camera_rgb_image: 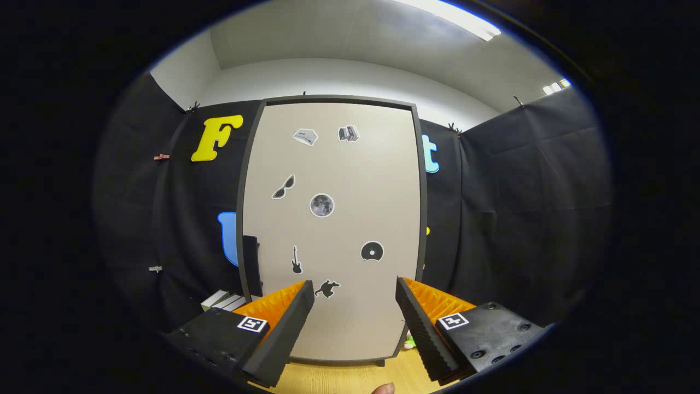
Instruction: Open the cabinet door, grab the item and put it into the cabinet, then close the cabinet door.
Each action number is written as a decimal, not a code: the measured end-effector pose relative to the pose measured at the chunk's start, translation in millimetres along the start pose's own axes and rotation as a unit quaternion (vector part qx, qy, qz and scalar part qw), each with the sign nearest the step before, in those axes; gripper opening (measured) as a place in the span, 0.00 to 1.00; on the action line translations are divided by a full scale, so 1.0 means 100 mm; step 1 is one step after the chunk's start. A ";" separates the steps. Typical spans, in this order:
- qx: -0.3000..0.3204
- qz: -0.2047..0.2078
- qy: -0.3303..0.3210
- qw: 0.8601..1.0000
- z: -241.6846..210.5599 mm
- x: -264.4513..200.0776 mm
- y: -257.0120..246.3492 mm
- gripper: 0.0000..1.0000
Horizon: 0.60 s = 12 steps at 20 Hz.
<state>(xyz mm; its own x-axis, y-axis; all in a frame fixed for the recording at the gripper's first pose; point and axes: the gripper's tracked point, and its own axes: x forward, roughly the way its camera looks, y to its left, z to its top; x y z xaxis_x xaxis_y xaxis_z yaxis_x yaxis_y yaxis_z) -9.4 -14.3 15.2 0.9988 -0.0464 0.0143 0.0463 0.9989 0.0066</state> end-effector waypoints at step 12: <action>0.025 0.049 0.012 0.998 0.04 0.15 0.59 0.97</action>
<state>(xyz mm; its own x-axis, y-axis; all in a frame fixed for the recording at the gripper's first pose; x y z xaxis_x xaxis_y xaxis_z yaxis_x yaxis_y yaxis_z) 7.8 44.0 19.4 0.9986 0.0517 -0.0062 -0.0513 0.9971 0.0569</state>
